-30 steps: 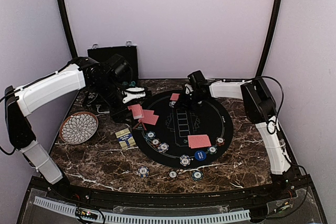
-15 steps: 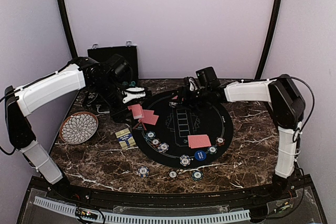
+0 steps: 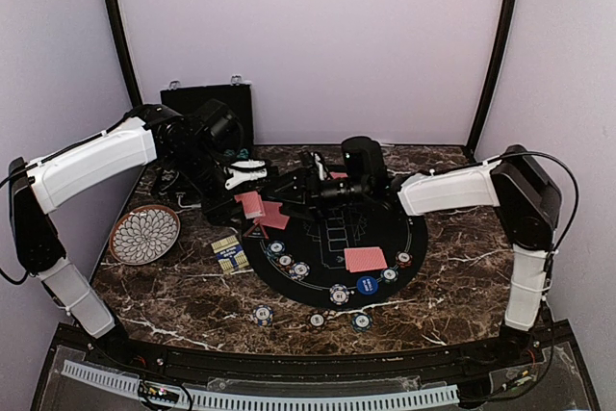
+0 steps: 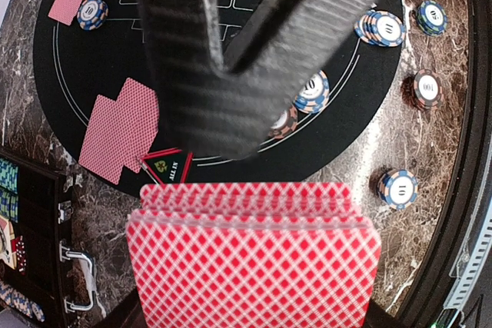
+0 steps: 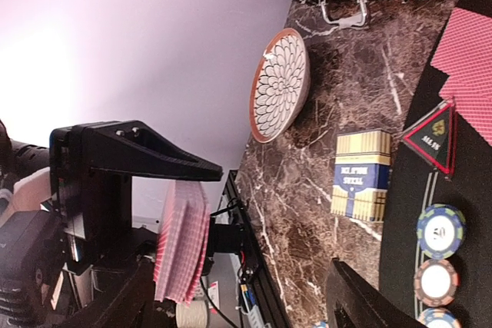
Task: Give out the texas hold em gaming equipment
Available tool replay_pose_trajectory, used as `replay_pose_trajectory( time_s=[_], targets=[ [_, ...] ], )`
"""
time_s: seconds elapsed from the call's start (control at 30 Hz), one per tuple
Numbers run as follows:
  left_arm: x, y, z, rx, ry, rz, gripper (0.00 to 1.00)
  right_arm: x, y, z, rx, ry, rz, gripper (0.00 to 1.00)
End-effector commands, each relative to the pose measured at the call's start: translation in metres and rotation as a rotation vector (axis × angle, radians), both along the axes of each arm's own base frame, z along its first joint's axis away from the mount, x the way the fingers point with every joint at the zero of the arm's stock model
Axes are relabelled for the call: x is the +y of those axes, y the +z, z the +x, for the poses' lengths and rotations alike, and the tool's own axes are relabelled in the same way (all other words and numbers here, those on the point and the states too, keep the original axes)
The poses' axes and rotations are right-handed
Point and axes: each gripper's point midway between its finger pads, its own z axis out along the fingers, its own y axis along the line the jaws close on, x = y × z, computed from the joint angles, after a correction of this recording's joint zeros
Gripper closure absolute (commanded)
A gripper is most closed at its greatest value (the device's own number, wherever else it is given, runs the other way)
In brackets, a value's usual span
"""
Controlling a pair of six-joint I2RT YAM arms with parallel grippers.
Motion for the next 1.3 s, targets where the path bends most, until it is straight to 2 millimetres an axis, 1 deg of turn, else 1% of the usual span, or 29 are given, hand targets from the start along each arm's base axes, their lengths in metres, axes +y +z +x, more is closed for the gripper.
replay_pose_trajectory(
  time_s=[0.0,0.17,0.33,0.57,0.83,1.0,1.1,1.27],
  targets=[
    [-0.002,0.015,-0.002,-0.023,-0.005,-0.048,1.00,0.012,0.019,-0.012,0.002,0.043,0.105,0.23],
    [-0.003,0.015,-0.001,-0.028,-0.007,-0.052,1.00,0.023,0.016,-0.026,0.030,0.083,0.116,0.23],
    [-0.004,0.016,0.000,-0.032,-0.006,-0.055,1.00,0.034,0.009,-0.032,0.050,0.111,0.103,0.23],
    [-0.004,0.016,-0.001,-0.030,-0.007,-0.053,1.00,0.046,0.016,-0.040,0.052,0.145,0.124,0.22],
    [-0.003,0.014,-0.002,-0.021,-0.008,-0.048,1.00,0.045,0.017,-0.041,0.064,0.141,0.126,0.22],
    [-0.003,0.012,-0.002,-0.015,-0.008,-0.045,1.00,0.050,0.025,-0.039,0.069,0.144,0.160,0.22],
    [-0.003,0.012,-0.002,-0.016,-0.008,-0.043,1.00,0.059,0.023,-0.040,0.082,0.156,0.156,0.22],
    [-0.003,0.011,-0.002,-0.013,-0.005,-0.043,1.00,0.072,0.011,-0.042,0.110,0.170,0.129,0.22]
  ],
)
